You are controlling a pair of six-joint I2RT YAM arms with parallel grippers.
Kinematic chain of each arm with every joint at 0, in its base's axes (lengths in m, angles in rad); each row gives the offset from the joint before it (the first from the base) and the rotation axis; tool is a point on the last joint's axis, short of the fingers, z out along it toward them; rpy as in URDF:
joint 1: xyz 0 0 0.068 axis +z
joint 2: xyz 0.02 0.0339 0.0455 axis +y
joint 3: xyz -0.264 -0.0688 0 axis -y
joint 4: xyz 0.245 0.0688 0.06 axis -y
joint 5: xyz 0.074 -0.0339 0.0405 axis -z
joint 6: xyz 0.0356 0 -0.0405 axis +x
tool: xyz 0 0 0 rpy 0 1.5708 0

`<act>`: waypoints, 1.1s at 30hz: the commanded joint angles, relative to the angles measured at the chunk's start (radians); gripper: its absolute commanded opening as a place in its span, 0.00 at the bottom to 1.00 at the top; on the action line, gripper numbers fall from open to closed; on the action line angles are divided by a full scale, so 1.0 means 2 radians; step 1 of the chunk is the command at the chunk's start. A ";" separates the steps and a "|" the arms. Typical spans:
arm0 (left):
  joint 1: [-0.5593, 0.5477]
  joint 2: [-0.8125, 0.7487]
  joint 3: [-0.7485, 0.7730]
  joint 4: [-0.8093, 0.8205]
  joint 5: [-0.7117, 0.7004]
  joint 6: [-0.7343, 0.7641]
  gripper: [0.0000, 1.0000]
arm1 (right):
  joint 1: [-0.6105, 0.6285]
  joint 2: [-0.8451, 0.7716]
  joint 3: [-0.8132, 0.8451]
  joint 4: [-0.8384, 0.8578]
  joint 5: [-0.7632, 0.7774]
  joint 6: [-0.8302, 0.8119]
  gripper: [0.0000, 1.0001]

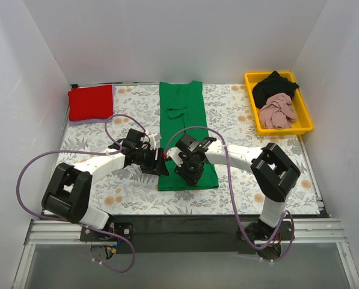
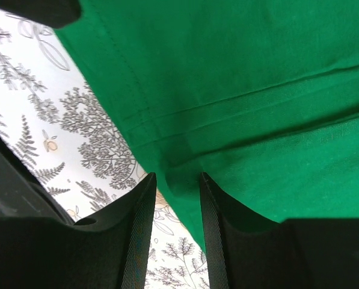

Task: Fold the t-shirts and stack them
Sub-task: Fold the tshirt

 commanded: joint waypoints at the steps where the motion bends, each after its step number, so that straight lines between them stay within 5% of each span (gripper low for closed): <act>1: -0.001 -0.006 -0.006 0.010 -0.009 -0.008 0.52 | 0.004 0.005 0.013 0.002 0.017 0.007 0.41; 7: -0.001 -0.005 -0.019 0.015 -0.009 -0.011 0.53 | 0.004 0.005 0.014 0.003 0.012 0.008 0.28; 14: -0.001 -0.001 -0.021 0.015 -0.011 -0.014 0.52 | 0.004 -0.016 0.025 -0.002 0.010 0.007 0.01; 25: -0.001 0.004 -0.018 0.013 -0.017 -0.015 0.51 | 0.004 -0.033 0.039 -0.012 -0.006 0.008 0.01; 29: -0.001 0.001 -0.019 0.013 -0.019 -0.015 0.52 | 0.004 -0.024 0.026 -0.012 0.029 0.009 0.32; 33: -0.001 0.003 -0.019 0.014 -0.020 -0.015 0.52 | 0.004 -0.017 0.016 -0.012 0.023 0.014 0.33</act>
